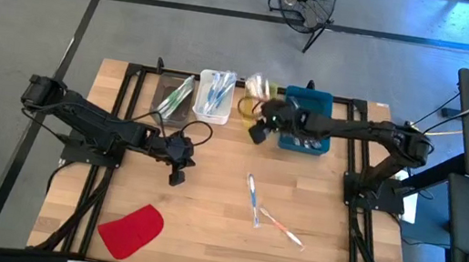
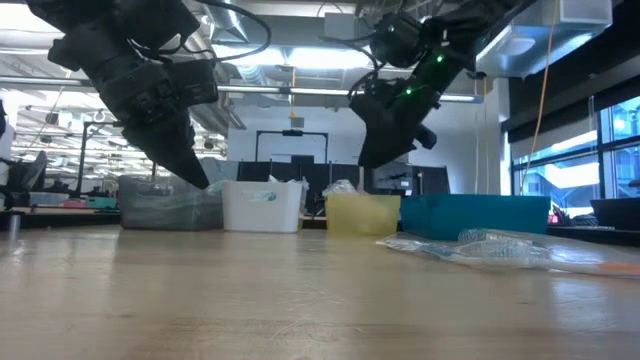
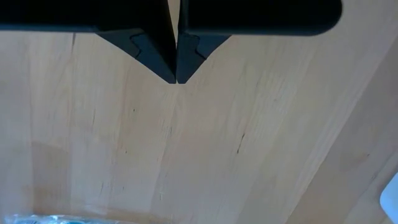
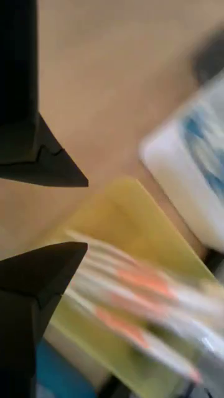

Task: Pick & Place Toothbrushes
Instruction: Put the blue toothbrush into the white bin

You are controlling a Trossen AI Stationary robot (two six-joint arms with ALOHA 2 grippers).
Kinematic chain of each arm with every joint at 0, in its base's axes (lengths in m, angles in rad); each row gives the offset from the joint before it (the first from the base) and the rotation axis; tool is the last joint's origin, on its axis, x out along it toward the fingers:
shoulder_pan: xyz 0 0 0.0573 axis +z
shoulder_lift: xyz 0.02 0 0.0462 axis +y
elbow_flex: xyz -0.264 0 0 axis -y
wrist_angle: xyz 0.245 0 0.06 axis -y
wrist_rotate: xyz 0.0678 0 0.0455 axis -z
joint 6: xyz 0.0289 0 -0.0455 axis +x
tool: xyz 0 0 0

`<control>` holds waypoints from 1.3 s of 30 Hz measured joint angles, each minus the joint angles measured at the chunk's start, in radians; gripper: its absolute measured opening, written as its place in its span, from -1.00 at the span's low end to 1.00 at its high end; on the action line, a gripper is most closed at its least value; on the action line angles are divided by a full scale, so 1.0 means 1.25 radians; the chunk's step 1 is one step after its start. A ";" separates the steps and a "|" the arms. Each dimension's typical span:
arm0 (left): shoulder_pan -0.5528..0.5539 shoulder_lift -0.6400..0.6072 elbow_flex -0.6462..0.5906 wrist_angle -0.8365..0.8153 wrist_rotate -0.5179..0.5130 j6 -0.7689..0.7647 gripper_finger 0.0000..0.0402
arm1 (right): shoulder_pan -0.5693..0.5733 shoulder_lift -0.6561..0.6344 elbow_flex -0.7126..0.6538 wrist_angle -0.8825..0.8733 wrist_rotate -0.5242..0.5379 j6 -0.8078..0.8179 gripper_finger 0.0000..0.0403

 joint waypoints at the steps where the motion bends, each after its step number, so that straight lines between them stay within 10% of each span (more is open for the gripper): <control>1: 0.000 0.000 0.000 -0.004 0.000 0.000 -0.98 | 0.019 0.000 0.000 -0.014 0.000 0.003 -0.23; 26: 0.000 0.000 0.000 -0.014 0.000 -0.001 -0.98 | 0.388 0.000 0.000 -0.168 -0.022 0.148 -0.60; 39: 0.000 0.000 0.000 -0.014 0.000 0.000 -0.98 | 0.459 0.001 0.000 -0.223 -0.167 0.409 -0.68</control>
